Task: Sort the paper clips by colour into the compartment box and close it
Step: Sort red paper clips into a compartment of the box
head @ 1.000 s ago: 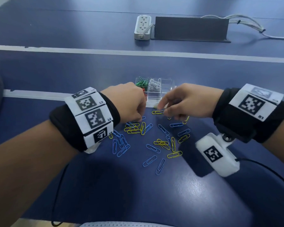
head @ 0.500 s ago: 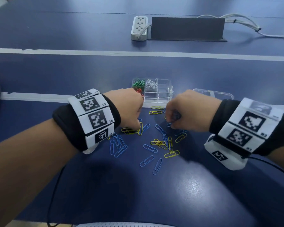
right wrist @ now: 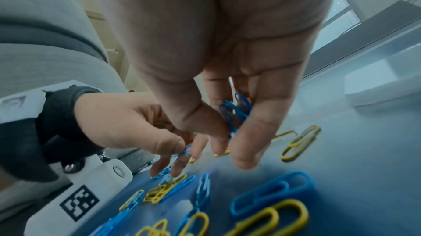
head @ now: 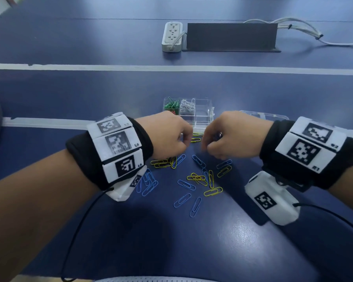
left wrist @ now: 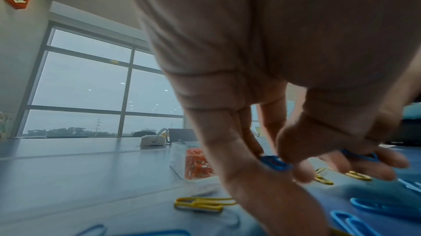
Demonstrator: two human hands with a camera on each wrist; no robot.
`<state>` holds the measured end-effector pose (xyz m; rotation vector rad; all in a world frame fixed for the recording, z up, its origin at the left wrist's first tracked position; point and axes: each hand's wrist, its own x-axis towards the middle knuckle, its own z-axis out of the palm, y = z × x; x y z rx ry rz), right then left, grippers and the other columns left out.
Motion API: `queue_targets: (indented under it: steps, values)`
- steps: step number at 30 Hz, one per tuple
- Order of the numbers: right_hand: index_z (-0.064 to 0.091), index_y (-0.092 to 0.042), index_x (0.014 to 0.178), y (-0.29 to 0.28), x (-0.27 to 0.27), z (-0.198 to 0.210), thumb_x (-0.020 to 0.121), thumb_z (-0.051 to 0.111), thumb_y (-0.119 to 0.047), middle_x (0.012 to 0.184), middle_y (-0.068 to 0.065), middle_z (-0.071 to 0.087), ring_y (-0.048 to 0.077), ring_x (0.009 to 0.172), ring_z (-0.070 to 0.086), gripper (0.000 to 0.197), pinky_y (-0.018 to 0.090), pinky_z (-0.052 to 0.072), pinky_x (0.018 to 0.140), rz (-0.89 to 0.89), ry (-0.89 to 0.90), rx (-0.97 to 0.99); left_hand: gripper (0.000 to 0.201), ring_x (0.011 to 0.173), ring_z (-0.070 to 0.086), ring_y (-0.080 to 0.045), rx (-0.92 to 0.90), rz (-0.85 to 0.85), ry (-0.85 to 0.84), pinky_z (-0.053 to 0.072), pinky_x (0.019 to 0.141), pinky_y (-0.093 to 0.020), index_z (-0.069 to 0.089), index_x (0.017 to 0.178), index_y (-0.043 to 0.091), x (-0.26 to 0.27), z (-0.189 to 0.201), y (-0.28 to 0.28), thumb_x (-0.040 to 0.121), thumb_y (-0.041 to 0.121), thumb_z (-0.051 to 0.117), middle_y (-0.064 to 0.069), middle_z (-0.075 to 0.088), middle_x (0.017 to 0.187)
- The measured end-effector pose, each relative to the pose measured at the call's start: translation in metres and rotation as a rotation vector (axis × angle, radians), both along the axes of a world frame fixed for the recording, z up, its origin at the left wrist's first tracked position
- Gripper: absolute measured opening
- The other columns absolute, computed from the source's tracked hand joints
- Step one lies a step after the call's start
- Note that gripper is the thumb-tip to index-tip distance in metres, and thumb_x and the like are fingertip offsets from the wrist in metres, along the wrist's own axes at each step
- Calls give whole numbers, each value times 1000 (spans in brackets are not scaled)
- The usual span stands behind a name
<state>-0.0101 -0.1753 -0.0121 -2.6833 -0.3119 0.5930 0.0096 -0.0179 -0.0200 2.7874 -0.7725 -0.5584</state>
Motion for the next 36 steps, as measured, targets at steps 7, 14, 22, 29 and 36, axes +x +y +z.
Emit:
queue_targets:
  steps: [7,14,22,29,36]
  values:
    - [74,-20,88,14,-7,-5,80,55,-20,86,5,69,20,78,55,21,30,52,80,114,-89,-83,22,71,48,-18,192,-67,-41,38,63,-23,65,77,18,-3,-1,-9,77,41,65,2,58,73]
    - [68,-14,94,30,-14,-7,80,57,-18,88,10,60,27,74,50,18,27,42,65,206,-150,-217,9,78,58,-26,236,-94,-67,49,66,-32,70,82,18,-5,4,-9,78,23,64,4,43,62]
    - [68,-18,93,24,-5,-5,76,58,-23,87,6,65,29,82,58,20,29,51,74,176,-100,-231,13,69,47,-20,254,-62,-104,40,61,-30,50,77,27,-7,3,-9,72,18,59,8,39,67]
    - [73,-20,89,18,28,3,80,54,-15,65,-6,56,18,75,50,22,21,38,69,-32,-203,-43,14,67,51,-13,4,44,-55,44,70,-24,61,82,26,9,4,3,71,17,59,11,52,68]
    - [66,-27,106,26,54,2,77,60,-16,94,0,59,19,88,52,32,23,42,78,-118,-260,41,18,52,57,-8,-397,269,17,52,62,-19,62,80,20,38,10,15,75,3,59,5,63,63]
